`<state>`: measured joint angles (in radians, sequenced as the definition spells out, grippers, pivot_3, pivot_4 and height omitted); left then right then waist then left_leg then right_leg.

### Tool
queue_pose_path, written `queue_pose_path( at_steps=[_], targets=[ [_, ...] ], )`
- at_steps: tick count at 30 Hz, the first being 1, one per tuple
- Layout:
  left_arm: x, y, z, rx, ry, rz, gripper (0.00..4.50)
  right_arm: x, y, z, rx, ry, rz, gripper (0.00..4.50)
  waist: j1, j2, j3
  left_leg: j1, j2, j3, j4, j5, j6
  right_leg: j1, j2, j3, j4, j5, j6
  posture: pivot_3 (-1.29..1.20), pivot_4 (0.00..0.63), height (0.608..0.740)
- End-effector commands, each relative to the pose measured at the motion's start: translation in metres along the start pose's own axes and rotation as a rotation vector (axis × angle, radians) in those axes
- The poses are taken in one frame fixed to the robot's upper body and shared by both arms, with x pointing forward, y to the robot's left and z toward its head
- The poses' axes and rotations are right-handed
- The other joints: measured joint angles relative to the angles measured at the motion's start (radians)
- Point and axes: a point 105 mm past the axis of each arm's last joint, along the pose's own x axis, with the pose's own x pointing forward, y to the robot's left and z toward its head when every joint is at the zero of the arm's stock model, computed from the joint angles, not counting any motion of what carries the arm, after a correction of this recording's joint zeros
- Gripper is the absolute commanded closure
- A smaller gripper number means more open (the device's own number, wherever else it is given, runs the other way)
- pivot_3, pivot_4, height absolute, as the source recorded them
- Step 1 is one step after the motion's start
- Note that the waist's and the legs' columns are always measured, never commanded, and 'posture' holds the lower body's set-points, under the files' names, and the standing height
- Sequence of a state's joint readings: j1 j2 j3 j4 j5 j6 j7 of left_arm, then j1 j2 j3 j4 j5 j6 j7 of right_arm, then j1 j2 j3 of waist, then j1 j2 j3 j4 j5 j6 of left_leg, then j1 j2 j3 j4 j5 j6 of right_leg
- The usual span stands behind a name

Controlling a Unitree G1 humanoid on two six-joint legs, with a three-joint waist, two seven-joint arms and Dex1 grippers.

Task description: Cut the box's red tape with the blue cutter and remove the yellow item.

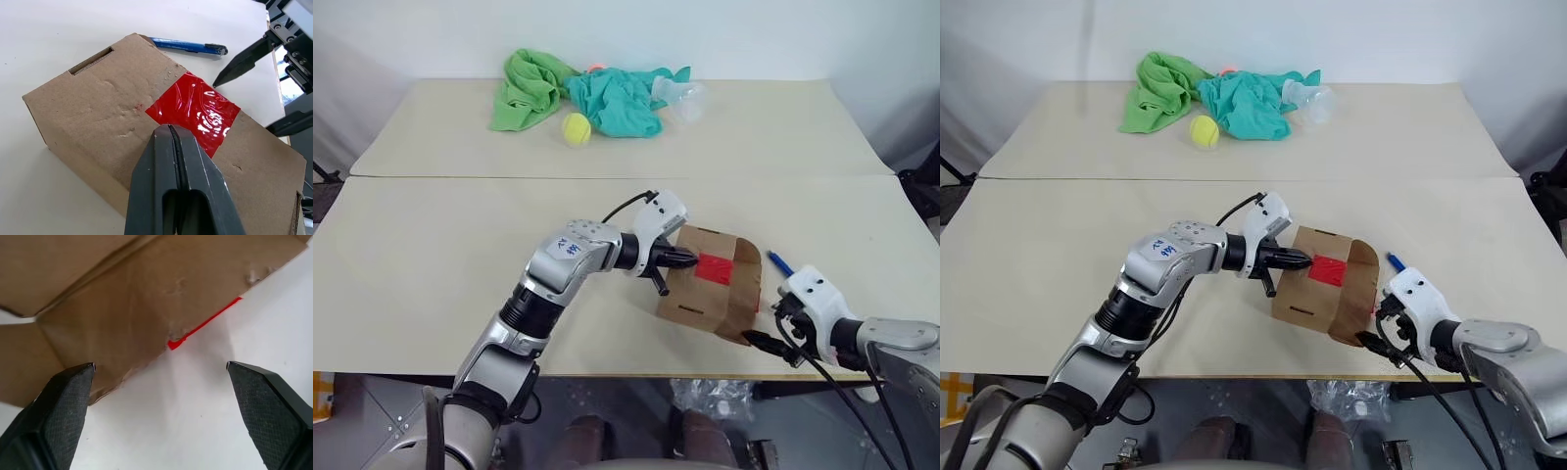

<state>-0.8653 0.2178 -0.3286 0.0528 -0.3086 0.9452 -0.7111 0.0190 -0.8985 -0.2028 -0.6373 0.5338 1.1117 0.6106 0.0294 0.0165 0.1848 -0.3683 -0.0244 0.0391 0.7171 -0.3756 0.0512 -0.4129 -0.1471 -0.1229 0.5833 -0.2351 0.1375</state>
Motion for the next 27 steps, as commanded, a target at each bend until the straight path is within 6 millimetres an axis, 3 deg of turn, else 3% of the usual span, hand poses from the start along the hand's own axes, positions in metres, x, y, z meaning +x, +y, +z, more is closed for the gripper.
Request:
queue_pose_path(
  at_steps=[1,7,10,13,27],
  targets=[
    [0.001,0.001,-0.005,0.003,0.021,0.015,4.50,-0.002,-0.006,0.002,-0.042,-0.032,-0.008,0.01,0.000,0.000,0.000,0.000,0.000,0.000,0.000,0.000,0.000,0.000,0.000,0.000,0.000,0.000,0.000,0.00,0.150,0.740],
    [-0.002,0.004,-0.005,0.005,0.023,0.027,4.50,-0.003,-0.008,-0.003,-0.073,-0.029,0.023,0.01,0.000,0.000,0.000,0.001,0.000,0.000,0.000,0.000,0.000,0.001,0.000,0.000,0.000,0.000,0.000,0.00,0.150,0.740],
    [-0.001,0.004,-0.006,0.003,0.024,0.030,4.50,-0.003,-0.012,0.003,-0.062,-0.062,0.025,0.01,0.000,0.000,0.000,0.001,0.000,0.000,0.000,0.000,0.000,0.001,0.000,0.000,0.000,0.000,0.000,0.00,0.150,0.740],
    [0.000,0.002,-0.009,0.003,0.027,0.023,4.50,-0.001,-0.013,0.017,0.084,-0.109,0.069,0.01,-0.001,0.000,0.000,0.001,0.001,0.000,0.001,0.000,0.000,0.001,0.000,0.000,0.000,0.000,0.000,0.00,0.150,0.740],
    [0.004,-0.004,-0.007,0.048,0.030,0.002,4.50,0.020,-0.012,0.027,0.612,-0.162,0.214,0.01,-0.003,0.000,0.000,0.001,0.001,-0.001,0.001,0.000,-0.001,0.001,-0.001,0.001,0.001,0.001,-0.001,0.00,0.150,0.740]
  ],
)
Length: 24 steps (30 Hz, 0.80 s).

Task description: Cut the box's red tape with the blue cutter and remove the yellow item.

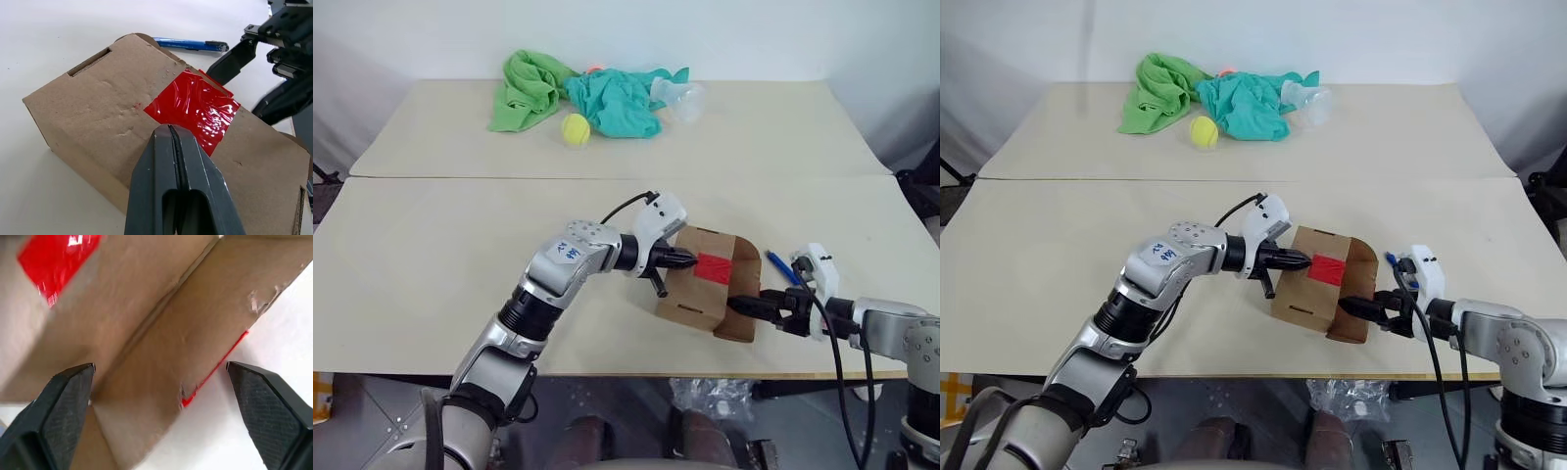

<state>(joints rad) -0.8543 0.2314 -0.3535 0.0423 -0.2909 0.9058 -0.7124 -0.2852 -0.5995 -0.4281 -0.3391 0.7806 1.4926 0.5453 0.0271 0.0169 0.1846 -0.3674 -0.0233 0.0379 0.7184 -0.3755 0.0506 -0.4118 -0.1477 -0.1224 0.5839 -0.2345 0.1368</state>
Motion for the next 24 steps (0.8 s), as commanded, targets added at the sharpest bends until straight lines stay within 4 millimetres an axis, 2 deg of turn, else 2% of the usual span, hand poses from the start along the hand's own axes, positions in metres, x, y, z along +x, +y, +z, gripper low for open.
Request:
queue_pose_path(
  at_steps=[1,2,5,10,16,17,24],
  targets=[
    [0.004,-0.004,-0.004,0.006,0.023,-0.009,4.50,0.005,0.003,-0.002,0.067,-0.001,0.026,0.01,-0.001,0.000,0.000,0.000,0.000,0.000,0.000,0.000,0.000,0.000,0.000,0.000,0.000,0.000,0.000,0.00,0.150,0.740],
    [0.004,-0.005,-0.004,0.007,0.023,-0.010,4.50,0.007,0.004,-0.002,0.072,-0.001,0.033,0.01,-0.002,0.000,0.000,0.000,0.000,0.000,0.000,0.000,0.000,0.000,0.000,0.000,0.000,0.000,0.000,0.00,0.150,0.740],
    [0.005,-0.006,-0.005,0.012,0.025,-0.016,4.50,0.011,0.004,0.000,0.075,-0.004,0.006,0.60,-0.004,0.000,0.000,0.001,0.000,0.001,0.000,0.000,0.000,0.000,0.000,0.001,0.001,0.000,0.000,0.00,0.150,0.740],
    [0.005,-0.005,-0.006,0.016,0.026,-0.013,4.50,0.005,0.005,0.005,0.057,-0.022,-0.037,2.29,-0.003,0.000,0.000,0.000,0.000,0.002,-0.001,0.000,0.000,-0.001,0.001,0.001,0.001,0.000,0.000,0.00,0.150,0.740],
    [0.002,-0.004,-0.012,0.014,0.030,-0.002,4.50,-0.010,0.009,0.025,-0.025,-0.124,-0.116,4.35,-0.002,0.000,0.000,-0.001,-0.001,0.002,-0.001,0.000,0.000,-0.002,0.000,0.001,0.001,0.000,0.000,0.00,0.150,0.740],
    [0.002,-0.004,-0.013,0.013,0.031,-0.001,4.50,-0.012,0.010,0.029,-0.047,-0.138,-0.140,4.48,-0.002,0.001,0.000,-0.001,-0.001,0.002,-0.002,0.000,0.000,-0.002,0.000,0.001,0.001,0.000,0.000,0.00,0.150,0.740],
    [0.004,-0.004,-0.010,0.004,-0.002,0.000,4.50,-0.025,0.038,0.054,-0.181,-0.214,-0.119,4.48,0.000,0.001,0.000,-0.001,-0.001,0.001,-0.002,0.000,0.000,-0.002,0.000,0.001,0.000,0.000,0.000,0.00,0.150,0.740]
  ],
)
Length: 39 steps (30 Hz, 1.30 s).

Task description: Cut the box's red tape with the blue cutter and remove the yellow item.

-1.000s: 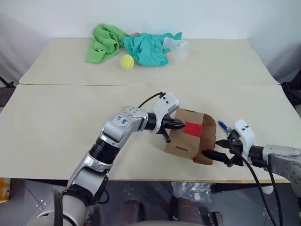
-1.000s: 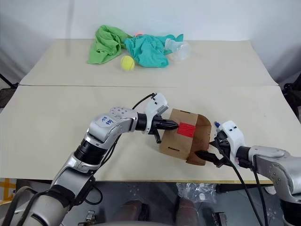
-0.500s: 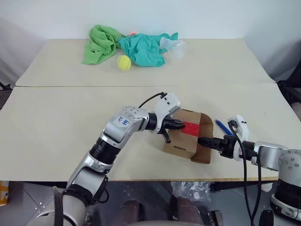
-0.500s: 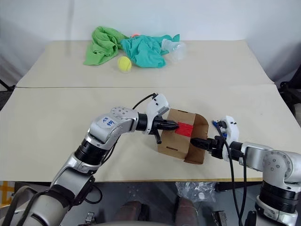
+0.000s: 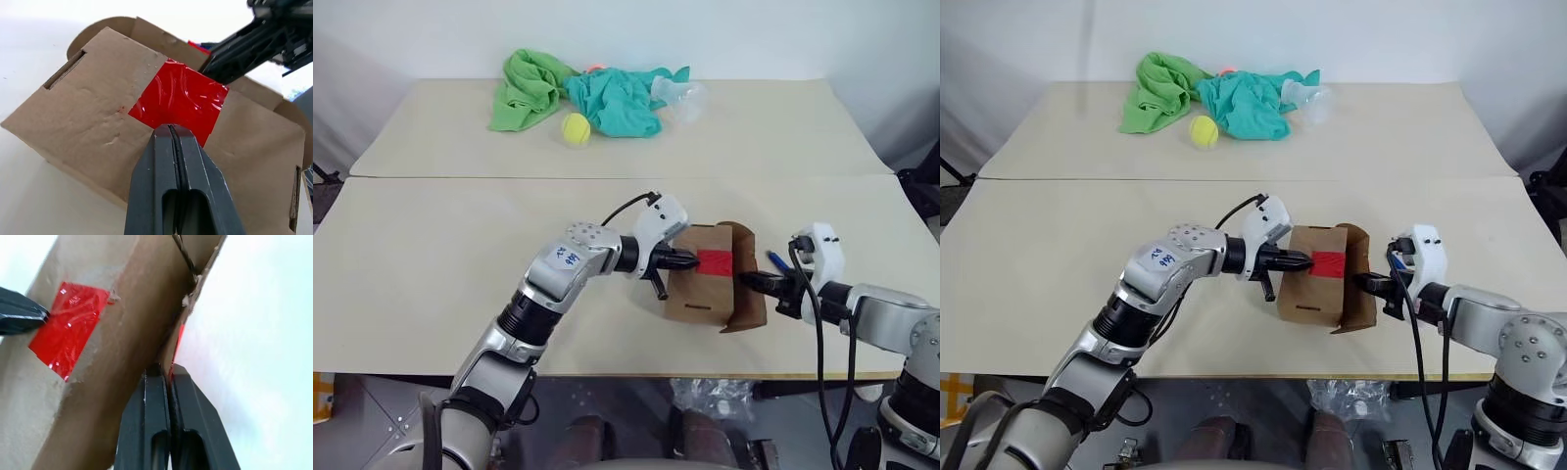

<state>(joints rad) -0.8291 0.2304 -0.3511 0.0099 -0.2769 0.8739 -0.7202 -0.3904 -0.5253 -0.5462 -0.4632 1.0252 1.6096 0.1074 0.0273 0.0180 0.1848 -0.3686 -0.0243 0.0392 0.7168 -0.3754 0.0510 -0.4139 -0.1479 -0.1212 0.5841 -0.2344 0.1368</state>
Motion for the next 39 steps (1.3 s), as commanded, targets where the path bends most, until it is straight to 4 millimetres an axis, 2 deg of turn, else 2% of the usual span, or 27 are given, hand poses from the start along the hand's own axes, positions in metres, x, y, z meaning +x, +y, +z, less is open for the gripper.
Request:
queue_pose_path(
  at_steps=[1,6,9,15,21,25,29,31,33,39],
  targets=[
    [0.005,0.000,-0.011,-0.030,0.018,0.005,4.50,-0.020,0.022,0.030,-0.134,-0.109,0.034,4.48,0.000,0.000,0.000,0.000,0.000,0.000,0.000,0.000,0.000,0.000,0.000,0.000,0.000,0.000,0.000,0.00,0.150,0.740],
    [0.008,0.003,-0.008,-0.037,-0.013,0.015,4.50,-0.035,0.035,0.044,-0.191,-0.140,0.035,4.48,0.004,0.000,0.000,-0.001,0.000,-0.001,-0.001,0.000,0.001,0.000,0.000,-0.001,-0.001,0.000,0.000,0.00,0.150,0.740],
    [0.007,0.007,-0.004,-0.042,-0.042,0.029,4.50,-0.044,0.047,0.048,-0.164,-0.141,0.033,4.48,0.008,0.000,0.000,-0.002,0.000,-0.001,-0.001,0.000,0.002,0.000,-0.001,-0.002,-0.003,0.000,0.000,0.00,0.150,0.740],
    [0.000,0.011,0.007,-0.058,-0.109,0.050,4.50,-0.046,0.059,0.054,-0.138,-0.181,-0.013,4.48,0.009,-0.003,0.002,-0.003,0.001,0.001,-0.002,0.000,0.002,0.001,0.001,-0.004,-0.008,0.001,0.002,0.00,0.150,0.740],
    [-0.011,0.011,0.023,-0.095,-0.189,0.016,4.50,-0.042,0.056,0.046,-0.125,-0.155,-0.059,4.48,0.019,-0.003,0.002,-0.004,0.001,0.001,-0.001,0.000,0.003,0.001,0.001,-0.004,-0.010,0.002,0.004,0.00,0.150,0.740],
    [-0.040,0.024,0.044,-0.187,-0.293,-0.012,4.50,-0.039,0.049,0.042,-0.118,-0.118,-0.092,4.48,0.023,-0.004,0.003,-0.004,0.001,0.001,-0.001,0.000,0.003,0.001,0.001,-0.004,-0.011,0.002,0.004,0.00,0.150,0.740],
    [-0.051,0.017,0.064,-0.191,-0.340,-0.099,4.50,-0.038,0.044,0.042,-0.108,-0.102,-0.107,4.48,0.026,-0.004,0.003,-0.004,0.002,0.000,-0.001,0.000,0.003,0.002,0.001,-0.005,-0.011,0.002,0.004,0.00,0.150,0.740],
    [-0.042,-0.007,0.071,-0.138,-0.318,-0.214,4.50,-0.037,0.042,0.042,-0.110,-0.092,-0.108,4.48,0.027,-0.004,0.003,-0.004,0.002,0.000,-0.001,0.000,0.003,0.003,0.001,-0.005,-0.012,0.002,0.004,0.00,0.150,0.740],
    [-0.026,-0.021,0.065,-0.087,-0.265,-0.253,4.50,-0.035,0.041,0.042,-0.113,-0.088,-0.103,4.48,0.030,-0.004,0.003,-0.004,0.002,-0.001,-0.002,0.000,0.003,0.004,0.001,-0.006,-0.014,0.003,0.005,0.00,0.150,0.740],
    [0.011,-0.016,0.045,-0.011,-0.166,-0.168,4.50,-0.032,0.042,0.043,-0.129,-0.089,-0.089,4.48,0.027,-0.004,0.003,-0.005,0.002,0.000,-0.003,0.000,0.003,0.005,0.003,-0.007,-0.018,0.003,0.006,0.00,0.150,0.740]
  ],
)
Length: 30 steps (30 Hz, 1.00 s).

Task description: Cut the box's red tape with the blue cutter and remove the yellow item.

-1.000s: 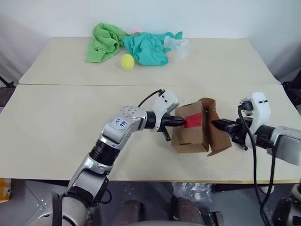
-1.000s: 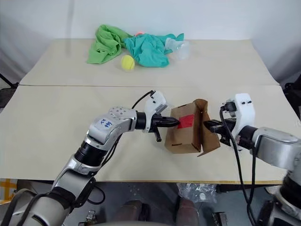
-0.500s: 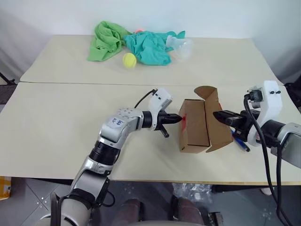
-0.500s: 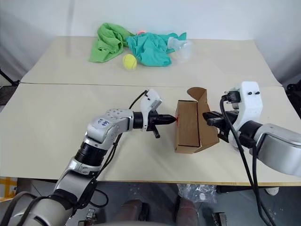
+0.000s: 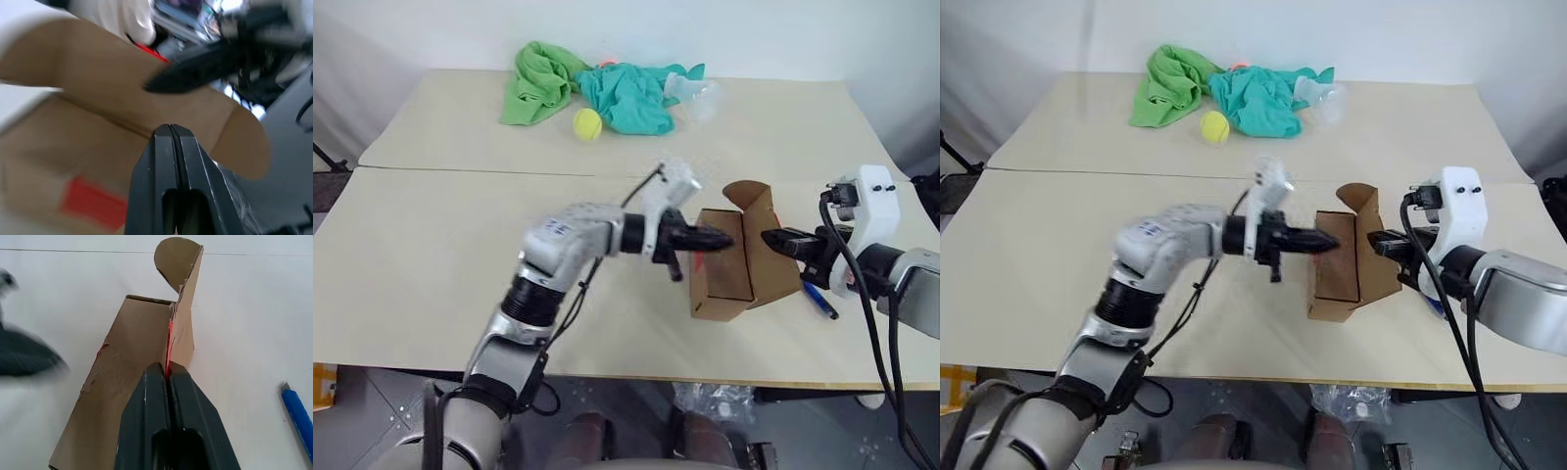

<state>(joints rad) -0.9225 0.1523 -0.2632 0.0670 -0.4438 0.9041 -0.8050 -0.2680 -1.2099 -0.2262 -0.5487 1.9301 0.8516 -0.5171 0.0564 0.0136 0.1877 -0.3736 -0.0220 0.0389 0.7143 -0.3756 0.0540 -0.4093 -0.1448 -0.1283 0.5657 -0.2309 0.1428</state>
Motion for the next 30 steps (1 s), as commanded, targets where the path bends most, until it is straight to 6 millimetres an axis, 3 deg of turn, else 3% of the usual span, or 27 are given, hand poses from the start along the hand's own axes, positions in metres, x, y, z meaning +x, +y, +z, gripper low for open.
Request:
queue_pose_path(
  at_steps=[1,10,14,24,30],
  targets=[
    [0.011,0.011,-0.003,0.078,0.021,0.065,4.50,0.001,0.003,-0.007,-0.026,0.036,0.015,4.48,-0.003,0.000,0.000,0.001,0.001,0.001,0.000,0.000,0.000,0.000,0.001,0.000,0.000,0.000,0.000,0.00,0.150,0.740],
    [0.003,0.042,-0.033,0.251,0.186,0.190,4.50,-0.002,0.002,-0.011,-0.027,0.039,0.008,4.48,-0.002,0.000,0.000,0.001,0.001,0.001,0.000,0.000,0.000,0.000,0.000,0.001,0.000,0.001,-0.002,0.00,0.150,0.740],
    [-0.002,0.041,-0.043,0.266,0.226,0.172,4.50,-0.003,-0.011,-0.022,-0.017,0.067,-0.032,4.48,-0.002,0.000,0.000,0.002,0.002,0.001,0.001,0.000,0.000,0.001,-0.001,0.001,0.000,0.001,-0.003,0.00,0.150,0.740],
    [-0.040,0.028,-0.070,0.231,0.321,0.172,4.50,-0.009,-0.056,-0.056,-0.022,0.181,-0.168,4.48,-0.016,-0.001,-0.007,0.004,0.006,0.001,0.001,-0.001,0.000,0.001,-0.001,0.002,0.001,0.001,-0.007,0.00,0.150,0.740],
    [-0.048,0.028,-0.081,0.190,0.334,0.221,4.50,0.005,-0.052,-0.066,-0.030,0.210,-0.113,4.48,0.001,0.000,-0.006,0.001,0.003,-0.001,0.001,-0.002,0.001,-0.001,-0.001,0.005,0.001,0.002,-0.006,0.00,0.150,0.740]
  ],
)
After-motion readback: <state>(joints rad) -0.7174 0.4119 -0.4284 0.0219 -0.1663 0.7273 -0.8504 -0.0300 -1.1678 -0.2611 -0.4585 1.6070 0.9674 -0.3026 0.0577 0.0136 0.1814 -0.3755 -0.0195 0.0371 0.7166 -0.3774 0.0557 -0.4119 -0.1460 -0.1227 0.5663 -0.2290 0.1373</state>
